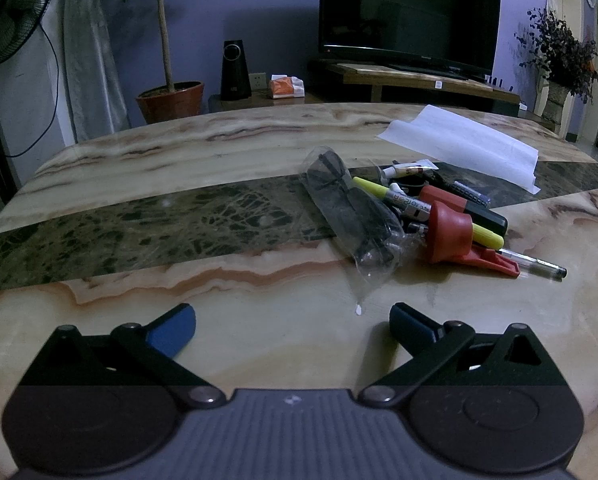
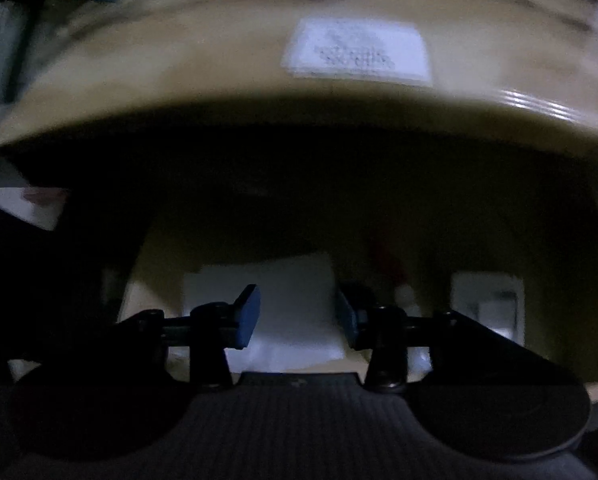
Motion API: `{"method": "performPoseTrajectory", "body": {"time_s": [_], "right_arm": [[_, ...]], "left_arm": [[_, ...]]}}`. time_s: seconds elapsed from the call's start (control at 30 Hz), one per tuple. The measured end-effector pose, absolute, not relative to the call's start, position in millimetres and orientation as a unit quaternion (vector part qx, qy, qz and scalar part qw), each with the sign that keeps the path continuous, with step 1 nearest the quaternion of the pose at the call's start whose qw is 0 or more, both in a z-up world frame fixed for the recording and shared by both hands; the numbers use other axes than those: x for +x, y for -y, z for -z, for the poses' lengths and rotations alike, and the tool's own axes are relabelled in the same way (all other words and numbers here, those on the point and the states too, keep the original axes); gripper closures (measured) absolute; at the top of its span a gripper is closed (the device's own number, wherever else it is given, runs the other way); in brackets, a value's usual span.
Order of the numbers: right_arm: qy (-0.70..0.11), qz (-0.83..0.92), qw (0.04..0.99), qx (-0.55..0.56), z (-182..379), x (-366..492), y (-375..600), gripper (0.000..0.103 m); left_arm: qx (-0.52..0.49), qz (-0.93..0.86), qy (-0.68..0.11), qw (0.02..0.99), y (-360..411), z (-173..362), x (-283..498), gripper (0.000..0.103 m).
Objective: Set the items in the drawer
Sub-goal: 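Withdraw the right tool from the drawer up above the table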
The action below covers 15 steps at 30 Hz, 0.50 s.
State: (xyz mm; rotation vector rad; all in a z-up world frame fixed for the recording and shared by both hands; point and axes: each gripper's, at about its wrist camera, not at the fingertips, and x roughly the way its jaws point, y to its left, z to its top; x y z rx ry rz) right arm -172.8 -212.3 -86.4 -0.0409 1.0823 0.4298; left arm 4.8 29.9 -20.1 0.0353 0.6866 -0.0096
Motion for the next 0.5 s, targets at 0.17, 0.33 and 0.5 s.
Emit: {"method": "performPoseTrajectory", "body": {"time_s": [0.17, 0.33, 0.5], "right_arm": [[-0.477, -0.255, 0.841, -0.020, 70.4, -181.5, 201.2, 0.051], [-0.447, -0.278, 0.850, -0.013, 50.4, -188.0, 204.6, 0.046], [-0.429, -0.282, 0.858, 0.002, 29.2, -186.6, 214.6, 0.046]], "left_arm": [[0.017, 0.005, -0.337, 0.941, -29.8, 20.1, 4.7, 0.000], [0.017, 0.005, -0.337, 0.941, -29.8, 20.1, 4.8, 0.000], [0.017, 0.005, -0.337, 0.941, -29.8, 20.1, 4.7, 0.000]]}}
